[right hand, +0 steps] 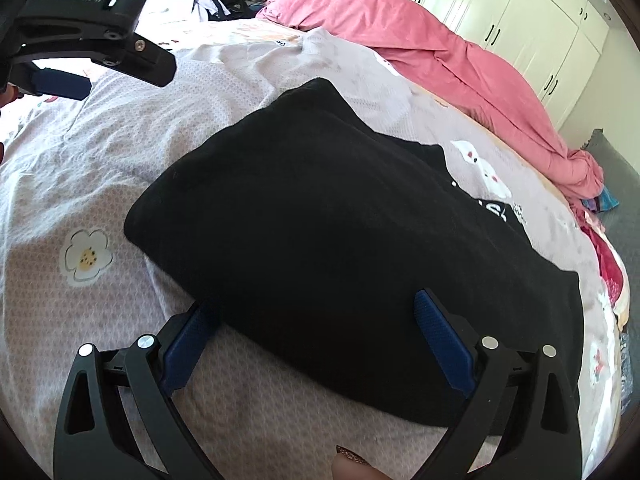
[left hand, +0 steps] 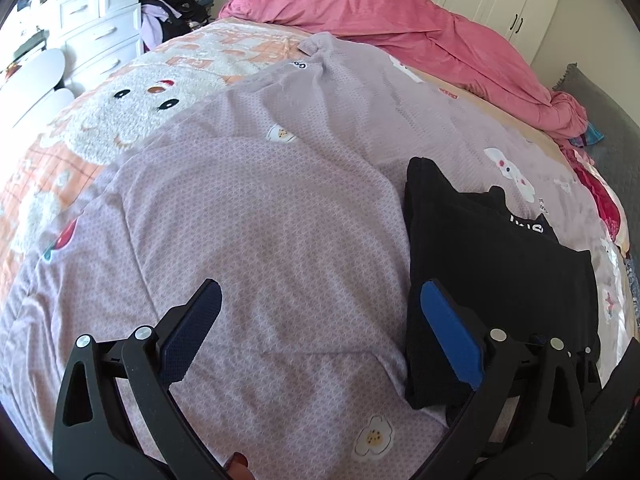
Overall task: Fold small clothes
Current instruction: 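Move both grippers to one side edge of the black shirt and close on it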
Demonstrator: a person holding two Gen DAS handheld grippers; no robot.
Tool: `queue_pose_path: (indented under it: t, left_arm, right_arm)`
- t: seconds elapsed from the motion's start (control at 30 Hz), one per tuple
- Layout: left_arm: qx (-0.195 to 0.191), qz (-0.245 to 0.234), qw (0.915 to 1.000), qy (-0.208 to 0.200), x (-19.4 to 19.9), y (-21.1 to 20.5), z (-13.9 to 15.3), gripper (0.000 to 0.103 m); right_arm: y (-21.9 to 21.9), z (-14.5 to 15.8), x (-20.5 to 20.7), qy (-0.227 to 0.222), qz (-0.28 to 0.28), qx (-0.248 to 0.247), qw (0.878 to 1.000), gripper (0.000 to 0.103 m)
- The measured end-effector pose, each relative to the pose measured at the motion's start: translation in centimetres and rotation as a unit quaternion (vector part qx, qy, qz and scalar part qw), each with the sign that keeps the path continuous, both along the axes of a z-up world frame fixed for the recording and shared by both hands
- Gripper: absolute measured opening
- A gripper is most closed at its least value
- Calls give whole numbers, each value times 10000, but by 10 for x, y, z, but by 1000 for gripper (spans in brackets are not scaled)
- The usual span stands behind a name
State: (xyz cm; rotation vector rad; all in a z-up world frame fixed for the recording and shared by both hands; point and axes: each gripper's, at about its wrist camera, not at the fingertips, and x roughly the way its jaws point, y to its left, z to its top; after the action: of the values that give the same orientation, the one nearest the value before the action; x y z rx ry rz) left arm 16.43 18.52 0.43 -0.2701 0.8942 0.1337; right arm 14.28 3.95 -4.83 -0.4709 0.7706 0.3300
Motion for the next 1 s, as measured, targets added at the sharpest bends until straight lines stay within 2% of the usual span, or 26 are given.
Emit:
queue_pose_path:
  t: [0.57,0.77,0.87,0.97,1.0]
  left_arm:
    - [-89,-96,9998,142,35,-11,-9,94]
    - [-458,-155,9986,232,43,-13,-16,94]
    - [-522,-179,9982,253,45,-16,-17,94]
    - [-544,-182,9980,250,46,-17,-16,94]
    - [-554,-180,9980,246,47,-17,-16,94]
  right_arm:
    - [1,3,17,-209,-27,190,9996,93]
    - [-1,10,12,-302,57,285,9991,81]
    - [-3,14,6,-392,90,391,9984,73]
    - [-4,17,1,-436,161,542,9975,60]
    - [-5,19,0,-438,198,611,9970,52]
